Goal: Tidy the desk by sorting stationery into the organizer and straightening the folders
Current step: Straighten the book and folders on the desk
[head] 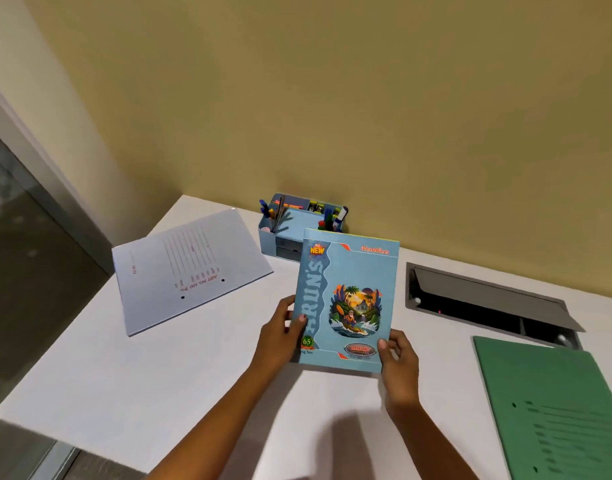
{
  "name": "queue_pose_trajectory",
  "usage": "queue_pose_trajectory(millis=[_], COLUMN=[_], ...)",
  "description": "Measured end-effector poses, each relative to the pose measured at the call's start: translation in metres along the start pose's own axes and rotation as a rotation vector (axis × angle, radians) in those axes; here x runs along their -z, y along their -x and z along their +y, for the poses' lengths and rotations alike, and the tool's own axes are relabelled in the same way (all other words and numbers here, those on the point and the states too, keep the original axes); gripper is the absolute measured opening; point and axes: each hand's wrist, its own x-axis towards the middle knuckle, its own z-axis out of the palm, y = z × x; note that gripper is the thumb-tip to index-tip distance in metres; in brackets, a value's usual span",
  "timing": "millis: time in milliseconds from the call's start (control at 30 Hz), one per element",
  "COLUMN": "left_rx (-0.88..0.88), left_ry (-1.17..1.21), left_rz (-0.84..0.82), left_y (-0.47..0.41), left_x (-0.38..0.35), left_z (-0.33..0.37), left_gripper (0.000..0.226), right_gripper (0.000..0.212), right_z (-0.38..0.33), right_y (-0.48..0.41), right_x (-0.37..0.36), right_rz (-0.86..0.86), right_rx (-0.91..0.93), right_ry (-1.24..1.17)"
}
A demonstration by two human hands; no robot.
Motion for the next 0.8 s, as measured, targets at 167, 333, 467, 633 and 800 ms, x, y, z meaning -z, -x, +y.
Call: queue_pose_trajectory(millis=[167, 333, 467, 633, 800], left_rx=[-0.032, -0.033, -0.019, 0.028, 0.069], left_ry=[-0.02, -0.037, -0.083, -0.119, -0.162], left_rz=[-0.07, -0.085, -0.103, -0.135, -0.125], left_y=[-0.003, -0.027, -0.047, -0.068, -0.09], left_x=[-0.024, -0.048, -0.062, -0.074, -0.081], left_z=[-0.025, -0.028, -0.027, -0.032, -0.036], left_gripper=[0.063, 0.062, 0.065, 0.064, 0.058], right_gripper=[0.013, 0.009, 0.009, 0.008, 0.015], right_z=[0.005, 0.007, 0.015, 0.022, 0.023], right_y=[-0.016, -0.039, -0.059, -0.086, -0.11], right_x=[0.019, 0.025, 0.027, 0.028, 0.022], right_rz=[0.138, 0.225, 0.277, 0.27, 0.254], right_rx=[0.006, 0.011, -0.01, -0.1, -0.155], right_ry=[0.05, 0.205, 0.278, 0.3, 0.398])
